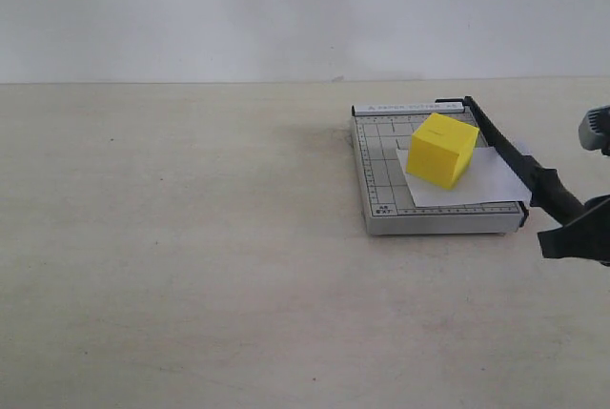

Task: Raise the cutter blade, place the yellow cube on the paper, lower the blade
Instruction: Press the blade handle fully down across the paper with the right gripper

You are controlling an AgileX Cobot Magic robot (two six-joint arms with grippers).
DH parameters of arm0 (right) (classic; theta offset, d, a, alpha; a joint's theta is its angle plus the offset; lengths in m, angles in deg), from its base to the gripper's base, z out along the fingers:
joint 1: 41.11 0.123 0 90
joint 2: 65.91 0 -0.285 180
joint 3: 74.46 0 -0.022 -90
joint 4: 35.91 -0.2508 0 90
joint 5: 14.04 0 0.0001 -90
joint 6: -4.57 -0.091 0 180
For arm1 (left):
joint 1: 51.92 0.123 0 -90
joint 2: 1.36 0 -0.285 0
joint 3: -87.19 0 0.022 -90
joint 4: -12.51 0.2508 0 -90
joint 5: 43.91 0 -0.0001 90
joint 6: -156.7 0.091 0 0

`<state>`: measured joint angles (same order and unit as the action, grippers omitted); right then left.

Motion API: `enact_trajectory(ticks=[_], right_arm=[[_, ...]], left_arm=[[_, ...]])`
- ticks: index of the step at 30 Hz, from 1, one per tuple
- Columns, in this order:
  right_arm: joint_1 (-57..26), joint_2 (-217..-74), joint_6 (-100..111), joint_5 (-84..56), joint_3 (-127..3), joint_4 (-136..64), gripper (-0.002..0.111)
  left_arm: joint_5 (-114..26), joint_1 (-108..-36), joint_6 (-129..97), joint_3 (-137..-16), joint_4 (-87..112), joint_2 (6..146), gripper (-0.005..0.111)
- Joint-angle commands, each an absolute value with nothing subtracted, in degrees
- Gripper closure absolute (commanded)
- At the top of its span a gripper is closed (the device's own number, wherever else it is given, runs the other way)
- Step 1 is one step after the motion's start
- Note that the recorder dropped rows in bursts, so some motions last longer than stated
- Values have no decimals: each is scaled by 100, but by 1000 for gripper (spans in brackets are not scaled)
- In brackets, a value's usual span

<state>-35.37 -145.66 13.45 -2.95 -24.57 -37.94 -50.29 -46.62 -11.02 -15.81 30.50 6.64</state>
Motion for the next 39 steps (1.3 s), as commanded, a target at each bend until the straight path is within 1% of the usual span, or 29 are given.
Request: enact_trajectory(ticks=[1, 25, 28, 31, 35, 39], right_arm=[[-3525, -14640, 1410, -45, -2159, -3774, 108], [-3525, -14640, 1445, -1105, -1200, -3536, 108], [-3525, -14667, 1544, -1018, -1198, -3536, 108], [-3525, -14988, 1568, -842, -1198, -3536, 108], [-3525, -15445, 1568, -1133, -1211, -3536, 108], [-3525, -15411, 1509, -1018, -1439, -3547, 108]], left_arm=[[-4992, -4649, -1077, -1560, 3047, 642, 51], [-4992, -4649, -1077, -1560, 3047, 642, 51], [-4992, -4649, -1077, -1560, 3047, 642, 51], [-4992, -4649, -1077, -1560, 3047, 642, 51], [-4992, -4649, -1077, -1560, 3047, 642, 51], [-4992, -4649, -1077, -1560, 3047, 642, 51]])
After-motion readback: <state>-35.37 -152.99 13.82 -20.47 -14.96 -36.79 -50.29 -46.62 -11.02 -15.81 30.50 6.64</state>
